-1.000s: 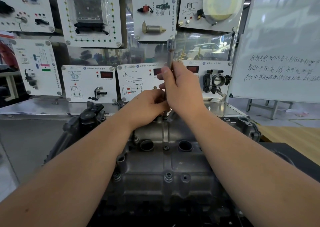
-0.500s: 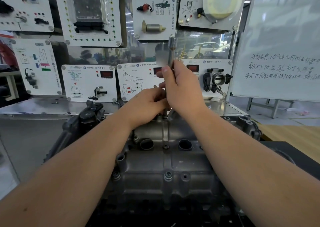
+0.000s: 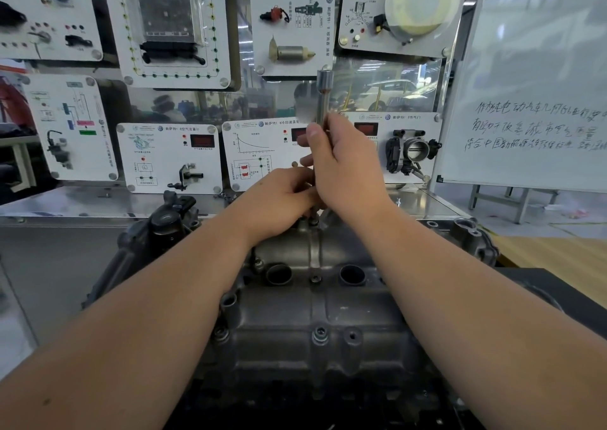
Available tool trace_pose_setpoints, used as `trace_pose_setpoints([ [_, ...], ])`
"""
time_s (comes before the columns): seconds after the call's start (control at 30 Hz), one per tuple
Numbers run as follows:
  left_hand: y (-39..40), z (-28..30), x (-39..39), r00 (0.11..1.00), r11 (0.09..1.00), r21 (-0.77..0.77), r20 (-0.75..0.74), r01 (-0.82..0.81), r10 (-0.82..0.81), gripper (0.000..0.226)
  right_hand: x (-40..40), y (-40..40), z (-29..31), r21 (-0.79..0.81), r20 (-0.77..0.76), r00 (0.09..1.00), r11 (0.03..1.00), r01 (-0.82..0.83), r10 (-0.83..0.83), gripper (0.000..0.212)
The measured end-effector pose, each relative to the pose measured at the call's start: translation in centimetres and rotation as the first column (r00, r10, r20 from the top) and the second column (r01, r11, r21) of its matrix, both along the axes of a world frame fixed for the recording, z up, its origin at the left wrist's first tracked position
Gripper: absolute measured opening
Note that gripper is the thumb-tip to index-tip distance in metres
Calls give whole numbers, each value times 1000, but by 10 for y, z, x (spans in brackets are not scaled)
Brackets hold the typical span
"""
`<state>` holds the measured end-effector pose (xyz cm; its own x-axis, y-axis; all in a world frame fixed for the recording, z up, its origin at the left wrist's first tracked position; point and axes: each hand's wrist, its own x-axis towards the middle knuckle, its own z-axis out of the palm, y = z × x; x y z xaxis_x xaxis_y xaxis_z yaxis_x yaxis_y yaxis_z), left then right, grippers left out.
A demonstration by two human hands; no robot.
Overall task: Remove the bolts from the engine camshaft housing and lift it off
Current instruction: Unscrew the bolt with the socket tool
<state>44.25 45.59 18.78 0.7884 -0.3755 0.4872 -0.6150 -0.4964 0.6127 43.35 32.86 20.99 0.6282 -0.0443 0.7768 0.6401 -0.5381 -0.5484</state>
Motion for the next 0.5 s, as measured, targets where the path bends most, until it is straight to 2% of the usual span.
trace_pose_setpoints([
  [0.1,0,0,-1,1000,1000,13,24,-8,8,15,-1,1,0,9,-21,999,1000,-25,25,27],
  [0.2,2,0,0,999,1000,13,39,-22,21,14,-3,1,0,32,-23,999,999,-44,45,35],
  [0.23,2,0,0,999,1000,14,40,-25,24,17,-4,1,-1,22,-9,999,999,-35,35,34],
  [0.33,0,1,-1,999,999,10,35,-36,36,46,-5,0,0,10,17,1000,1000,-20,20,26],
  [0.37,-1,1,0,999,999,5,26,-34,34,48,-4,0,0,23,7,1000,999,-27,26,28],
  [0.5,0,-1,2,1000,1000,-13,-2,7,-8,23,-2,1,2,43,-40,999,999,-7,8,30],
])
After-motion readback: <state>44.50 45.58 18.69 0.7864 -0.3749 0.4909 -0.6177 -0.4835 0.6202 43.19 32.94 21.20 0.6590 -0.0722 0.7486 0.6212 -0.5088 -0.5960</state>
